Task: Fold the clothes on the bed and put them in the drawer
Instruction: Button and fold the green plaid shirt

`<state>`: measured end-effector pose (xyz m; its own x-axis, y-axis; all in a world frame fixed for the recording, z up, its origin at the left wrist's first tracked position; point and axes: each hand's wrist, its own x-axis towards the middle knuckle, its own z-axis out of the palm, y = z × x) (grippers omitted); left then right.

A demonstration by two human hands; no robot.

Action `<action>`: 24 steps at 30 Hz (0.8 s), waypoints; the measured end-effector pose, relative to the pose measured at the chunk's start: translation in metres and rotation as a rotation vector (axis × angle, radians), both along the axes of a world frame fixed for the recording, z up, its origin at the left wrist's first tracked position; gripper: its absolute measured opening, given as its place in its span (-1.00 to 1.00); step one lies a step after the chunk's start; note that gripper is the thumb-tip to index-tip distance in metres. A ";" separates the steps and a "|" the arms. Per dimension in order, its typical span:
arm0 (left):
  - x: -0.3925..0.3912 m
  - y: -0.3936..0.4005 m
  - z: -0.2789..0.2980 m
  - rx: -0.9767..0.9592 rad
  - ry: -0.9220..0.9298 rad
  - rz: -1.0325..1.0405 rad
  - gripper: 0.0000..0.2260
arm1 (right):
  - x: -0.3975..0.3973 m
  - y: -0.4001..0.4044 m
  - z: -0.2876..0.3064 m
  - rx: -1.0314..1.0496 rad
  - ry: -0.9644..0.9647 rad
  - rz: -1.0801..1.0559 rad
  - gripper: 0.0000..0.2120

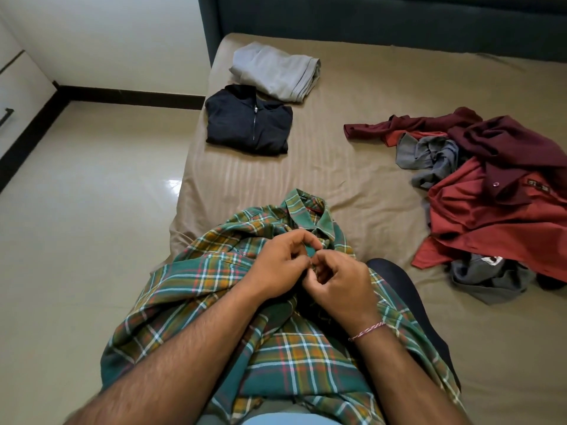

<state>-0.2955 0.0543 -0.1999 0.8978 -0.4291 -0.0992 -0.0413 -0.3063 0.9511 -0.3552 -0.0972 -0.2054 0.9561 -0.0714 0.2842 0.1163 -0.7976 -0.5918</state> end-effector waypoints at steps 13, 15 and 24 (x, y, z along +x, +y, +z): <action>-0.008 -0.003 0.002 0.099 -0.120 0.247 -0.79 | -0.001 -0.004 0.001 0.144 -0.135 -0.013 -0.85; -0.009 -0.004 -0.001 0.150 -0.158 0.226 -0.71 | 0.000 -0.004 0.000 0.180 -0.133 -0.011 -0.85; -0.009 -0.005 -0.003 0.111 -0.244 0.175 -0.71 | 0.005 -0.005 -0.002 0.624 0.103 -0.064 -0.86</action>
